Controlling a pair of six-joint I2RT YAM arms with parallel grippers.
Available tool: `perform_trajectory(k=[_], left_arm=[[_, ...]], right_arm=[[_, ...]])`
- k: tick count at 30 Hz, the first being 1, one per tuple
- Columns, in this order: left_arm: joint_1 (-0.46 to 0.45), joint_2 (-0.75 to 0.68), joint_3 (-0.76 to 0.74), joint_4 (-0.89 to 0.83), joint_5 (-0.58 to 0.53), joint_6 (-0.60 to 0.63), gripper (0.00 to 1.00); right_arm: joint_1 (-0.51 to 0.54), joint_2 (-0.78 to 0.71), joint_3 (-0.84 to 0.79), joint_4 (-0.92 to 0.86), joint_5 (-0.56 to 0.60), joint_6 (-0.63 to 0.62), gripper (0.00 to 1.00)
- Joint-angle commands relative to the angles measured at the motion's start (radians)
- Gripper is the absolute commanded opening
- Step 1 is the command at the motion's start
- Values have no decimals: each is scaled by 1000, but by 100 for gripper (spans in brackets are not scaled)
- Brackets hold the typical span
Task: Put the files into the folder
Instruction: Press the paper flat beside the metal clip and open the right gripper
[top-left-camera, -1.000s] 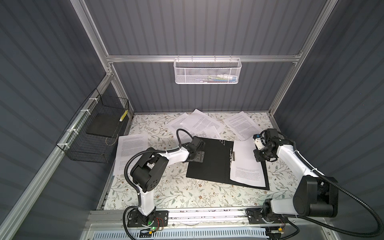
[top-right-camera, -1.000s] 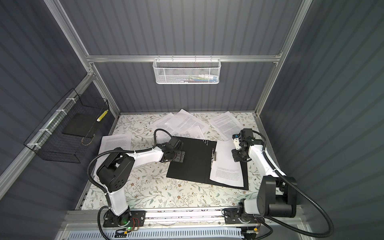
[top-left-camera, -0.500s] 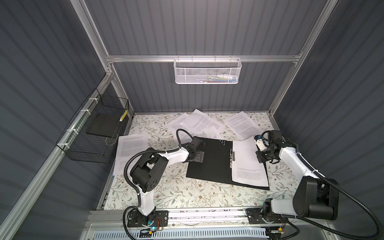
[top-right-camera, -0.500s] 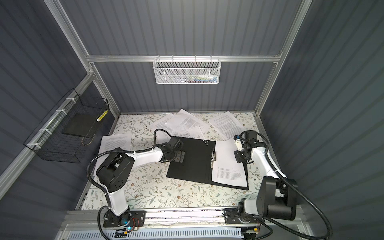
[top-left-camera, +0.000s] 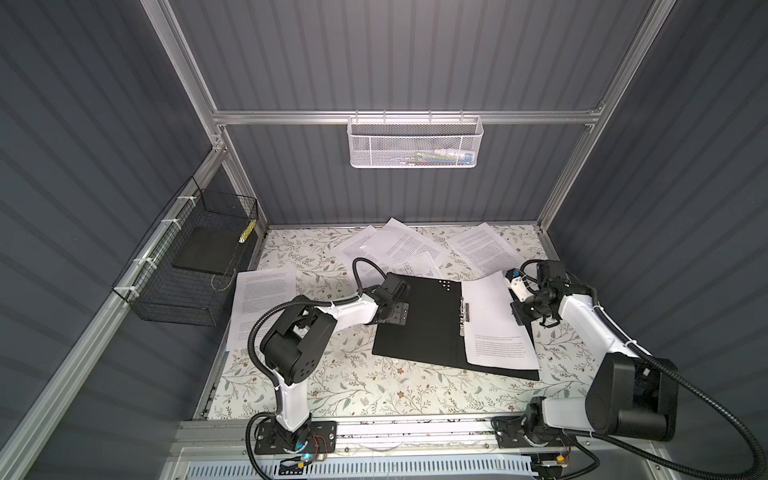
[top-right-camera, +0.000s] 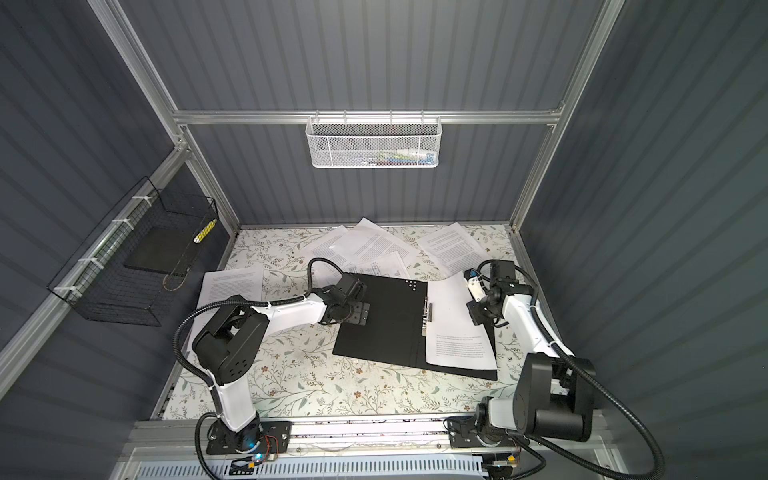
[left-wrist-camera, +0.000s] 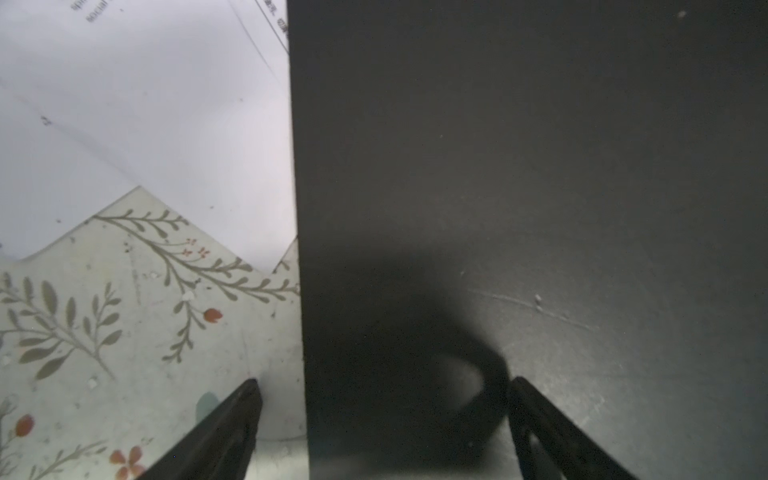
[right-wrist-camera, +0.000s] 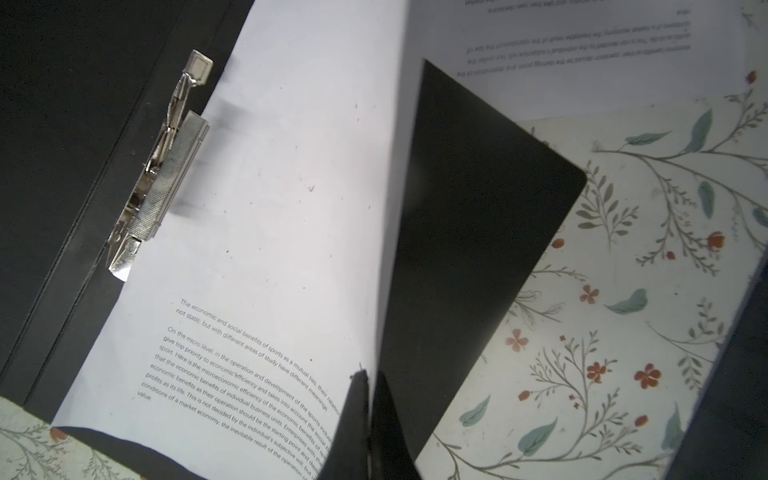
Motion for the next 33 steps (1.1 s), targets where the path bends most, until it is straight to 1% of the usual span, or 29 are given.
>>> perform_trajectory(k=[1, 13, 22, 27, 31, 33], left_arm=[[-3, 30, -34, -79, 85, -3, 93], [-3, 31, -33, -79, 92, -2, 92], [-3, 35, -33, -79, 94, -3, 92], [-2, 41, -29, -79, 97, -3, 92], [-3, 41, -30, -79, 99, -4, 92], [-3, 41, -30, -79, 99, -2, 92]], right_arm=[[-3, -7, -14, -2, -22, -6, 0], [-6, -16, -40, 8, -12, 29, 0], [-7, -3, -31, 9, -4, 15, 3], [-7, -6, -40, 14, -1, 21, 7], [-8, -22, -59, 32, 3, 24, 16], [-10, -26, -64, 38, 4, 25, 19]])
